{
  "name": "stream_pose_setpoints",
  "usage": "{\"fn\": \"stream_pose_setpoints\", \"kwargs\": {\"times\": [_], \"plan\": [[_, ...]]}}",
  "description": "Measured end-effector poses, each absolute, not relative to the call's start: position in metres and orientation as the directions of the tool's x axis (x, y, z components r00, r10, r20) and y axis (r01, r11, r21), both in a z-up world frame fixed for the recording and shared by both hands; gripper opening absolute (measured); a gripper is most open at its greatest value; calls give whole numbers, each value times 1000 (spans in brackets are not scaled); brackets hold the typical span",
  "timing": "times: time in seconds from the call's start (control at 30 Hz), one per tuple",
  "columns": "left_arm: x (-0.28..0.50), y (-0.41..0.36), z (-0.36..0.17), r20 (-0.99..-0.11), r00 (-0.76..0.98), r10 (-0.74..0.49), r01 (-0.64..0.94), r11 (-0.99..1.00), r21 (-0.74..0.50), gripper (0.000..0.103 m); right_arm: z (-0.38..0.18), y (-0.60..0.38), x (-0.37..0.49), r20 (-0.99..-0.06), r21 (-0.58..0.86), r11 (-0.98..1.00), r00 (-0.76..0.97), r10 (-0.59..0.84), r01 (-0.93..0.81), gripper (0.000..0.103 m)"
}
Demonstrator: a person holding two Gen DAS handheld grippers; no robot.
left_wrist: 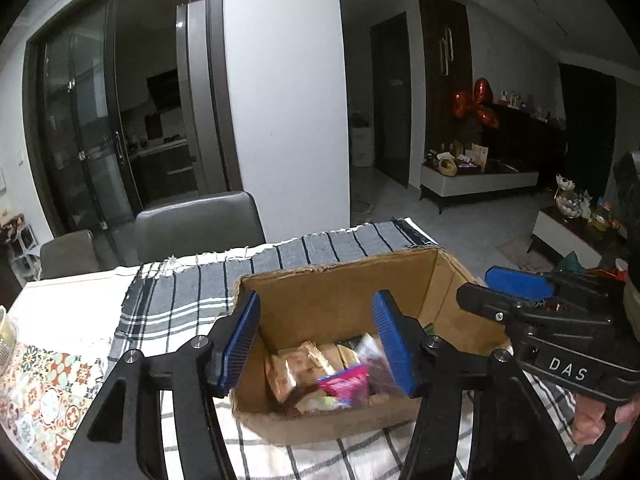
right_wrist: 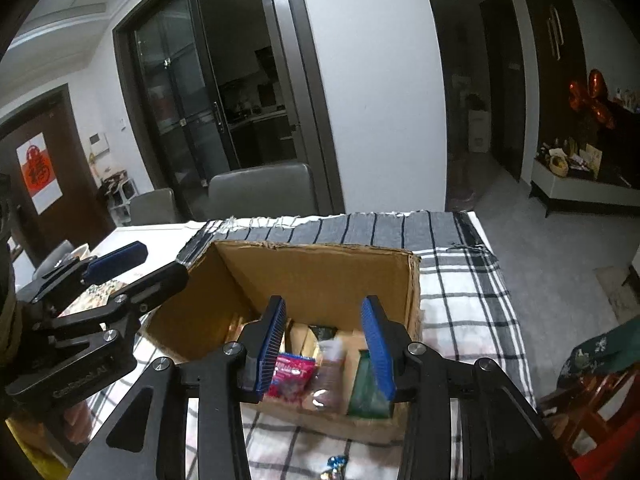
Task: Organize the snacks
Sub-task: 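Move both tools back from the box toward the red and yellow packets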
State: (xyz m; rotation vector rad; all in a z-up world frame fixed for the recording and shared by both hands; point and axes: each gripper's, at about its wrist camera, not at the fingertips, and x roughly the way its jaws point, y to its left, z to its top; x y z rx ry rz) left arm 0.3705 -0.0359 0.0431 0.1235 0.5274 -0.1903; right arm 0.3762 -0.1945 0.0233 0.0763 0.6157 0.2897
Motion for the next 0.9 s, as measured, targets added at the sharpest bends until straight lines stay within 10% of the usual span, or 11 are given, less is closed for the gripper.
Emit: {"fn": "stream_pose_setpoints", "kwargs": {"times": [0.9], "plan": [[230, -63, 47, -427, 866, -261, 334, 937, 104, 57, 11, -224, 240, -531, 157, 960, 800, 280, -232, 41]]}}
